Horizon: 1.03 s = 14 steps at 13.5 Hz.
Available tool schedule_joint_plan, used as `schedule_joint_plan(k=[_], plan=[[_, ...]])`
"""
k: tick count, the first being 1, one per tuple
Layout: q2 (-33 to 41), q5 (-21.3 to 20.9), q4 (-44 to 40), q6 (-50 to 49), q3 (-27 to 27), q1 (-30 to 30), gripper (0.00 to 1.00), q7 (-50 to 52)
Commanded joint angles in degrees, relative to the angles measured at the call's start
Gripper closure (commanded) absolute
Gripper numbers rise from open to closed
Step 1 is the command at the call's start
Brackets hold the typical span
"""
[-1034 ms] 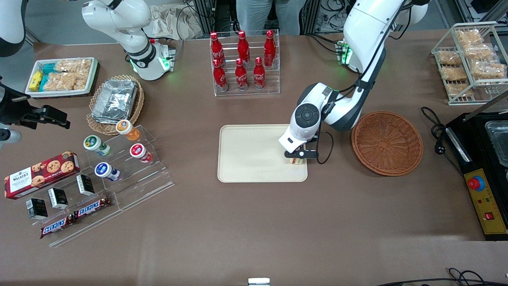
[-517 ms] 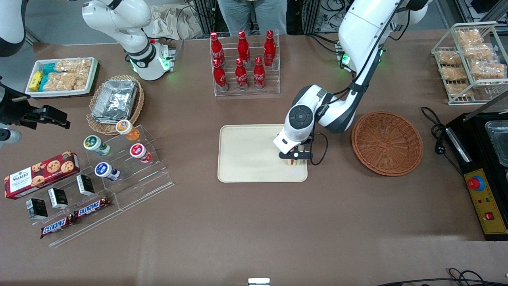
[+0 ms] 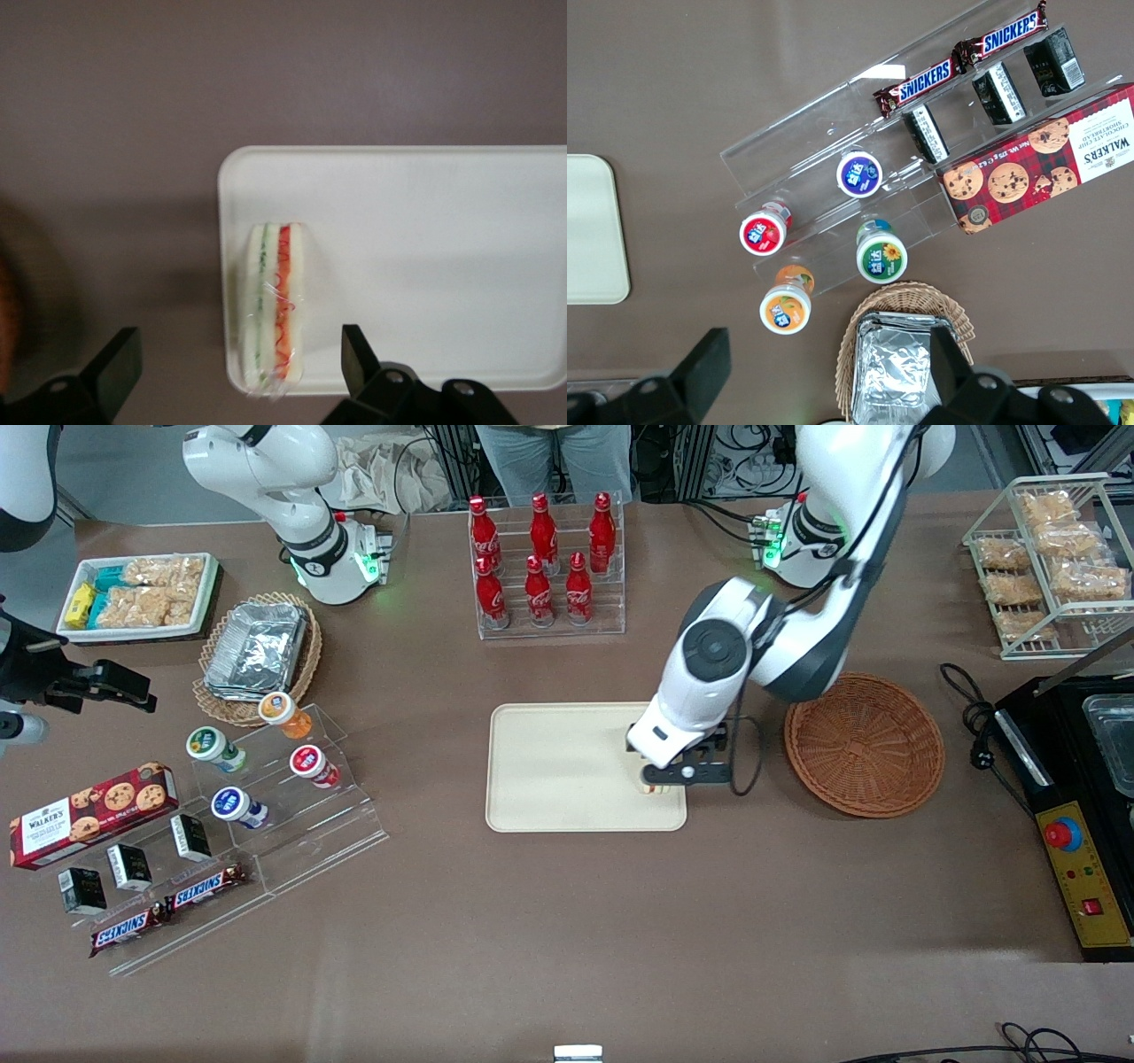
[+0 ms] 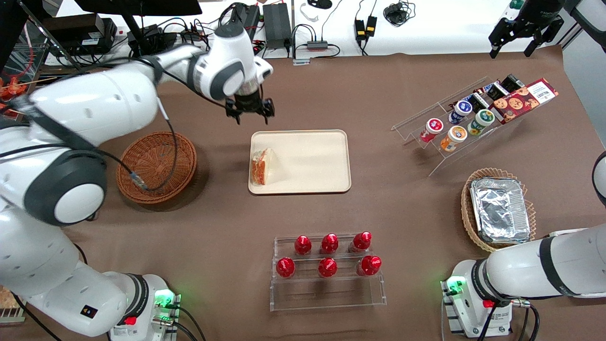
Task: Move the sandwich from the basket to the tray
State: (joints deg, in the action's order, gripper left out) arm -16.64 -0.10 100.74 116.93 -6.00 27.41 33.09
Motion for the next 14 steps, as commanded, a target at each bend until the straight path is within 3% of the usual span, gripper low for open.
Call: schedule_joint_plan(k=[1,4,9,14], plan=[[5.5,0.2,-3.9,-8.6,0.1,-4.4,0.0,-4.1],[6.2,0.5,-9.6,-17.3,0.1,-9.7,0.0,-9.9],[9.6,0.4,-10.1,-19.8,0.1,-18.9,0.0,-16.9],[11.8,0.3,-11.3,-24.4,0.4,-24.5,0.0,-19.5]])
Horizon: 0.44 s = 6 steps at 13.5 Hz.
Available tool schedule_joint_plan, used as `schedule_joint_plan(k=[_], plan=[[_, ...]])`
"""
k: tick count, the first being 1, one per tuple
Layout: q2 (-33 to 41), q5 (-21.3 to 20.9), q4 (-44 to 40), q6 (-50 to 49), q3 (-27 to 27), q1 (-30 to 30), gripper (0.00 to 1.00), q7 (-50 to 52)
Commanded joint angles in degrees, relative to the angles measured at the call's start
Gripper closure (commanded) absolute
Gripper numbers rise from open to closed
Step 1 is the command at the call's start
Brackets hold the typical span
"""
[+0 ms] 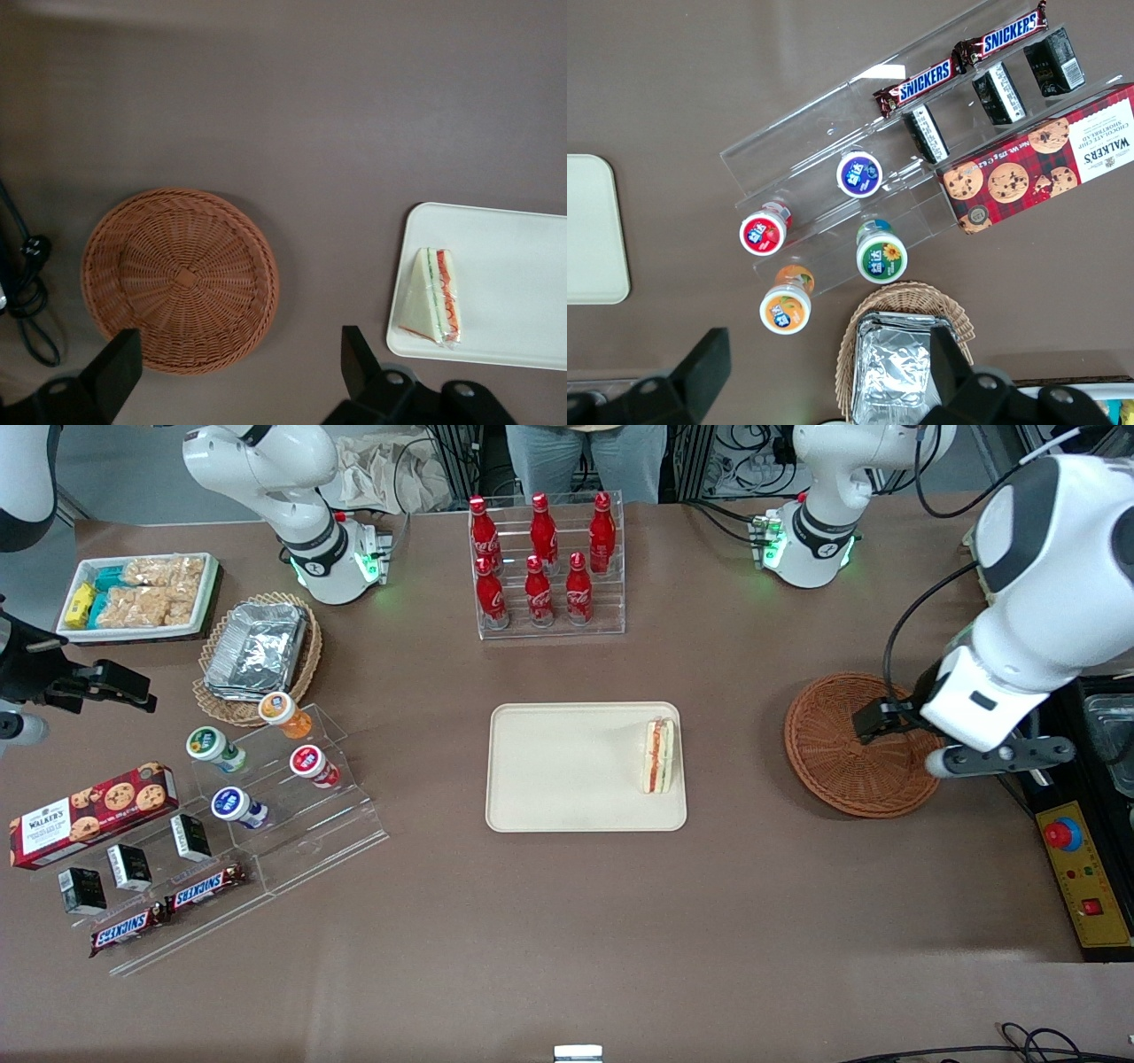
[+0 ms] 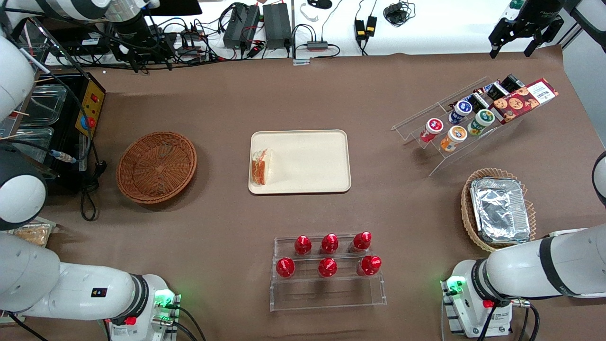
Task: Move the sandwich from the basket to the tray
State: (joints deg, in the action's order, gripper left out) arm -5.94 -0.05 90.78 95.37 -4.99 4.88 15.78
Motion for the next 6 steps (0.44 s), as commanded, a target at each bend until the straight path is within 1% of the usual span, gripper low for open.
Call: schedule_joint_plan(k=[1,3,6], plan=[[1.2,0.2,-2.4,-5.3,-0.6,-2.8,0.0,-3.6],[2.7,0.3,-3.3,-8.4,-0.6,-3.6,0.0,-3.7],[6.5,0.6,-2.0,-10.6,-0.6,-4.3,0.0,-4.9]])
